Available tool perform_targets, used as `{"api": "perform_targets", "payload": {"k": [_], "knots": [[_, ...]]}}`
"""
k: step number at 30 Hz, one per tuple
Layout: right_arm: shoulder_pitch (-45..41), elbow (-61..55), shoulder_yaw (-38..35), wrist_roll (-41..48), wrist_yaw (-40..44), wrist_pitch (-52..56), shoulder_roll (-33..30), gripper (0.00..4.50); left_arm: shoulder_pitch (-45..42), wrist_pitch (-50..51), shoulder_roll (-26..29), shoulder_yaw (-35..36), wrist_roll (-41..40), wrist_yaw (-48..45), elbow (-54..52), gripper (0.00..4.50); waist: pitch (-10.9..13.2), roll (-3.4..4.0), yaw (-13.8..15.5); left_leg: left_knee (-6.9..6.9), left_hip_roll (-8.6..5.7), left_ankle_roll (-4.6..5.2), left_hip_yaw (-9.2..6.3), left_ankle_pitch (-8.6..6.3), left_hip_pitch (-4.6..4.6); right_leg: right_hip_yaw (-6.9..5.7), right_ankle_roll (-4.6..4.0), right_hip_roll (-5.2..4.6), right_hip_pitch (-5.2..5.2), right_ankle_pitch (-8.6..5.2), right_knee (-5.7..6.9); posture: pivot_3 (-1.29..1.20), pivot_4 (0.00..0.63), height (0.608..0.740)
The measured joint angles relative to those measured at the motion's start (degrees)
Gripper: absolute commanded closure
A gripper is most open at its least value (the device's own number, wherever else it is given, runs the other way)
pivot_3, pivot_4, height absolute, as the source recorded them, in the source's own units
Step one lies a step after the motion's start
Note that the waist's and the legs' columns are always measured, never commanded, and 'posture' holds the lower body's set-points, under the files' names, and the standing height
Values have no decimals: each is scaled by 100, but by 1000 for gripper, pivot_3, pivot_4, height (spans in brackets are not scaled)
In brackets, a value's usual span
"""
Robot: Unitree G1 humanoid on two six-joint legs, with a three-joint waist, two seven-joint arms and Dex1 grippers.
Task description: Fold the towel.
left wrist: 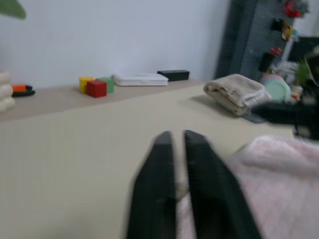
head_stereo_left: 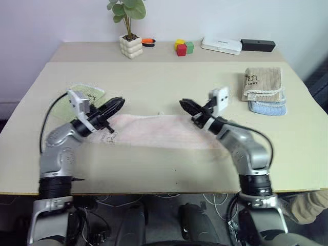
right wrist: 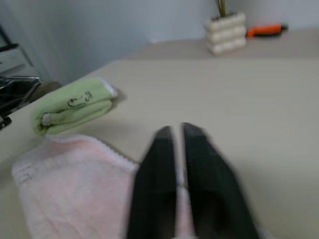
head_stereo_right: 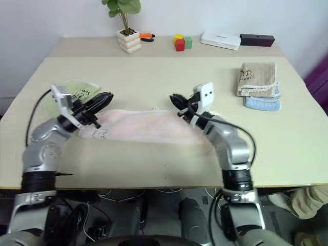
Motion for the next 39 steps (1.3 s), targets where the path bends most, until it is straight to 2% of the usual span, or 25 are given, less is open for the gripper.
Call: {"api": "perform_targets", "payload": {"k": [4,8,13,19,32,36,39], "knots": [[142,440,222,-608,-366,-790,55,4468,41,-399,-811,-431,579,731,205,4464,-1,-2,-12,4,-2,0,0,0,1,0,0,2,2,0,-1,0,150,740],[173,1013,289,-1127,-725,-1354,60,4468,-60,-816,-1087,-598,1088,1290,962,4464,-2,-3,-57,-5,1,0,0,0,4,1,0,7,-3,0,-1,0,150,740],[250,1414,55,-1255,-1279,-1480,220,4468,-160,-1201,-1006,-569,1495,1754,1659,4464,-2,-3,-47,-12,1,0,0,0,5,2,0,7,-3,0,-2,0,150,740],[183,1709,-480,-1121,-1641,-1512,188,4468,-150,-1239,-832,-422,1514,1923,1684,4464,-5,-6,-28,-10,0,0,-1,0,8,1,0,6,2,0,-3,0,150,740],[-40,2176,-626,-1104,-1148,-1606,-576,4468,119,-944,-109,-48,1295,1632,1525,4464,-7,-9,-29,-10,0,0,0,0,10,1,-1,5,6,-1,-5,0,150,740],[-108,2040,-734,-687,-640,-1390,-657,3203,164,-467,73,3,877,1164,1054,3162,-6,-7,-36,-12,2,0,-1,0,7,1,-1,6,4,-1,-6,0,150,740],[-179,1560,-728,-251,-94,-1049,-833,1605,21,-249,209,4,718,1018,599,1564,-6,-6,-39,-13,2,0,-1,0,7,1,-1,6,3,-1,-6,0,150,740]]}}
